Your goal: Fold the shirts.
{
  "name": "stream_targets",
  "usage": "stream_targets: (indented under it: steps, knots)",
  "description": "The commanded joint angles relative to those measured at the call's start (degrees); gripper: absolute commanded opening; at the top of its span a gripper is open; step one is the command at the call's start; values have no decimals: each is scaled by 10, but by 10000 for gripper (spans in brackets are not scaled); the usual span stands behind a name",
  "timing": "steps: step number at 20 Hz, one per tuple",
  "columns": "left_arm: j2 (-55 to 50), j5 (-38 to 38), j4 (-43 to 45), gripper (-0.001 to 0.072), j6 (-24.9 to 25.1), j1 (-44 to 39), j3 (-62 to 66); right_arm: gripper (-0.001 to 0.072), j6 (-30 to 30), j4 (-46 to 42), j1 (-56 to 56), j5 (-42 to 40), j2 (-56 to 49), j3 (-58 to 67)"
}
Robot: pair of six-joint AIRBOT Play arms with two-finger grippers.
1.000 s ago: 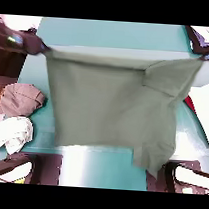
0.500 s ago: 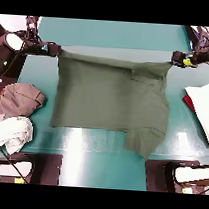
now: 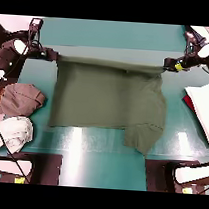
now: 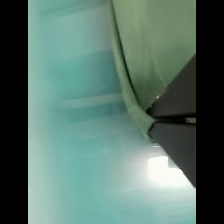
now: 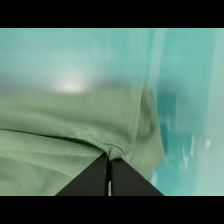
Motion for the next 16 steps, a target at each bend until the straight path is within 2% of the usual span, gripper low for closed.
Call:
stream_targets:
  steps: [1, 4, 10, 11, 12, 13, 14, 16]
  knots:
    - [-5, -89, 11, 24, 19, 15, -17, 11, 0, -50, 31, 70, -1, 0]
    - [-5, -126, 12, 24, 35, 15, -43, 11, 16, -59, 50, 85, 0, -18]
    - [-5, -172, 16, 27, 30, 15, -51, 18, 22, -57, 71, 79, 0, -71]
    - [-5, -186, 16, 232, 30, 15, -51, 66, 26, -54, 71, 86, 1, -70]
    - [-5, -204, 18, 534, 30, 15, -51, 250, 26, -53, 68, 95, 3, -70]
    - [-4, -221, 25, 540, 21, 15, -50, 399, 26, -53, 66, 107, 7, -70]
    - [-3, -243, 40, 506, 6, 15, -49, 400, 26, -53, 63, 119, 15, -70]
    - [4, -301, 70, 503, -25, 15, -49, 400, 26, -53, 54, 142, 38, -70]
